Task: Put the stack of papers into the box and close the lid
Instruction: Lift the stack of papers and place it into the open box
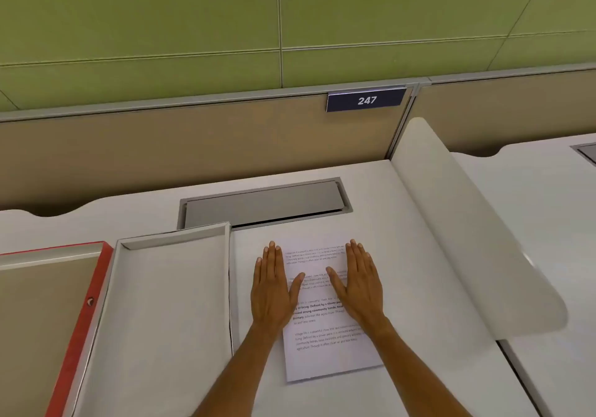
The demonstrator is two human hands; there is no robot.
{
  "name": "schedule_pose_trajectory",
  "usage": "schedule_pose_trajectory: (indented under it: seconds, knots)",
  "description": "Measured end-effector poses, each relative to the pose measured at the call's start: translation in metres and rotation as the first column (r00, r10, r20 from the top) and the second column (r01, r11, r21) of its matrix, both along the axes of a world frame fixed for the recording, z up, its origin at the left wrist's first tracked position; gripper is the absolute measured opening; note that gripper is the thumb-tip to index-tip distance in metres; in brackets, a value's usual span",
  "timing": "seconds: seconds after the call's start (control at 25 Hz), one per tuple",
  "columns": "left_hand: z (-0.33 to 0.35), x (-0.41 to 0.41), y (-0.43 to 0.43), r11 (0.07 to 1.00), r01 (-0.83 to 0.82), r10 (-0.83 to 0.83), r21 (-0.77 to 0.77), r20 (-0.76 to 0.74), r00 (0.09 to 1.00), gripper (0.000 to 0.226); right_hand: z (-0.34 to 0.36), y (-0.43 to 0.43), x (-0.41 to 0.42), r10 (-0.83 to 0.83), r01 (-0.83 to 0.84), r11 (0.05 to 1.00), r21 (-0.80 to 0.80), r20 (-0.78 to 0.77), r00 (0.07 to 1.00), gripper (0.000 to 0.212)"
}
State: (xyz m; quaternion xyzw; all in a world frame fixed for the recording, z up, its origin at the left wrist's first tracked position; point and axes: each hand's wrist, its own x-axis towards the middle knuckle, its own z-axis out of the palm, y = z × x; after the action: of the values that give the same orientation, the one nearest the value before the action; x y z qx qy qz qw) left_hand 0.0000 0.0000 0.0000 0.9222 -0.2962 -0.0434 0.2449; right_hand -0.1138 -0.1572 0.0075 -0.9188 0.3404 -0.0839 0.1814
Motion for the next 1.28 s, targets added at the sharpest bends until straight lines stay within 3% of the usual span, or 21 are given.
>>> schedule_pose_trajectory:
  seconds: [0.4, 0.68, 0.8, 0.92, 1.08, 1.28]
  knots:
    - [-0.001, -0.018, 0.005, 0.995, -0.090, 0.095, 0.035, -0.195, 0.976, 0.091, -0.007, 0.012, -0.016, -0.048, 0.053, 0.994, 0.092, -0.055, 0.997, 0.084]
    - [0.023, -0.032, -0.014, 0.929, -0.338, 0.369, 0.148, -0.403, 0.838, 0.107, 0.007, 0.020, -0.011, -0.321, 0.320, 0.917, 0.238, -0.032, 0.946, 0.097]
    - [0.025, -0.030, -0.017, 0.916, -0.336, 0.399, 0.219, -0.410, 0.820, 0.111, 0.019, 0.016, -0.007, -0.405, 0.423, 0.878, 0.223, -0.124, 0.906, 0.089]
    - [0.032, -0.029, -0.019, 0.872, -0.373, 0.474, 0.317, -0.355, 0.806, 0.097, 0.027, 0.010, -0.006, -0.450, 0.513, 0.808, 0.290, -0.260, 0.855, 0.090]
    - [0.039, -0.027, -0.026, 0.829, -0.430, 0.558, 0.357, -0.480, 0.677, 0.093, 0.033, -0.001, -0.005, -0.445, 0.562, 0.696, 0.448, -0.345, 0.826, 0.092]
    - [0.047, -0.026, -0.041, 0.795, -0.443, 0.605, 0.415, -0.596, 0.528, 0.098, 0.037, -0.013, -0.001, -0.369, 0.554, 0.696, 0.456, -0.435, 0.821, 0.095]
